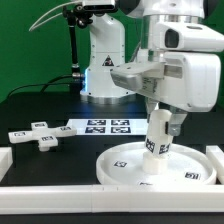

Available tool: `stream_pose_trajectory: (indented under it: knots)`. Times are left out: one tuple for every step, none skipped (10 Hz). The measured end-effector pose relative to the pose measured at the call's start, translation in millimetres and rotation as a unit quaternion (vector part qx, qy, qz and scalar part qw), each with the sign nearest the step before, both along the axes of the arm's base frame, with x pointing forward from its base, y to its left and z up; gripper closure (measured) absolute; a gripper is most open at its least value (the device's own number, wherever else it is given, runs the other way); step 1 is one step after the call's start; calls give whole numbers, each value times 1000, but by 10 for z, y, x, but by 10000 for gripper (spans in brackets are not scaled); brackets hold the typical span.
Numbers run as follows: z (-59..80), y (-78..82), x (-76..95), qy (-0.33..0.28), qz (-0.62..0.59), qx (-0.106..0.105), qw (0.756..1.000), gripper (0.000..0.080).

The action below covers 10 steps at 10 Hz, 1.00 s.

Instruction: Assemble round table

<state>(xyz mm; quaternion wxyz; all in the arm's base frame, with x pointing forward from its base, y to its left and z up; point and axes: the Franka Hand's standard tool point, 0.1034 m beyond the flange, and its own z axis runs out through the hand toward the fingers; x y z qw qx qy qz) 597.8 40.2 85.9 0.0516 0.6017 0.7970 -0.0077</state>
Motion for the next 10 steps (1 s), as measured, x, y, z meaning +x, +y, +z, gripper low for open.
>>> stream_pose_trajectory:
  knots:
    - [9,-117,-3,10,-7,-3,1000,310]
    - [6,-203,-11,14,-17,-4,1000,349]
    - [6,-205,-13,14,-16,-5,1000,349]
    - [6,-212,-13,14,-17,-6,1000,353]
    - [4,-220,-14,14,-17,-6,1000,353]
    - [3,-217,-18,14,-24,-5,1000,355]
    - [10,-203,-41,13,-55,-4,998,355]
    - [19,-167,-55,12,-75,-3,997,355]
    - [26,-118,-68,11,-85,-2,996,355]
    - [25,-66,-80,11,-97,-2,995,355]
